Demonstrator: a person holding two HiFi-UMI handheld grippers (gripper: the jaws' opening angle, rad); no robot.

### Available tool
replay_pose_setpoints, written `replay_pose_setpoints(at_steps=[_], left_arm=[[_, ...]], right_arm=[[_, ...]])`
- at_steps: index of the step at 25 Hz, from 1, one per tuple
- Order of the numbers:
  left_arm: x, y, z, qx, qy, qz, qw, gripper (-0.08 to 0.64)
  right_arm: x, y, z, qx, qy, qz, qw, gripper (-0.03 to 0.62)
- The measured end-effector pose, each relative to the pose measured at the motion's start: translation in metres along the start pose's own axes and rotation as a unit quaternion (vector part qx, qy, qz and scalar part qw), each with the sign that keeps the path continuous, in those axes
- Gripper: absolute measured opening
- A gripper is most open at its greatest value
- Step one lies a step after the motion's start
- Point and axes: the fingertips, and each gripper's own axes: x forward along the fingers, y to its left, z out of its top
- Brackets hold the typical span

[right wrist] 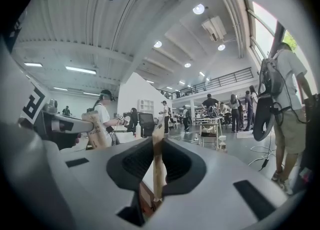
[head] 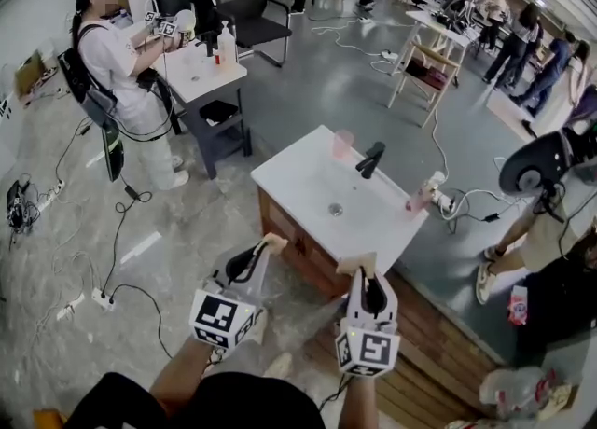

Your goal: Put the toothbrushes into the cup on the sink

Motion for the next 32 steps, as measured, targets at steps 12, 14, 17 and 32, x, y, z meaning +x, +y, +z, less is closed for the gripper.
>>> replay_pose_setpoints(at_steps=[12, 14, 17, 32], left_arm=[[0.081, 0.071, 0.007, 0.005, 0.006, -0.022, 0.9997, 0.006], [0.094, 0.085, 0.007, 0.006, 0.007, -0.030, 0.9995, 0.006], [0.112, 0.104, 0.008, 0.008, 0.008, -0.044, 0.9990, 0.006], [0.171, 0.161, 0.017, 0.006, -0.002, -0.077, 0.9970, 0.006]], right_arm=[[0.098, 0.002, -0.005, 0.004, 0.008, -0.025, 1.000, 0.052], [0.115, 0.006, -0.004, 0.006, 0.009, -0.032, 0.999, 0.052], [0.138, 0.011, -0.002, 0.004, 0.009, -0.042, 0.999, 0.052], [0.203, 0.019, 0.002, -0.001, 0.010, -0.078, 0.997, 0.052]])
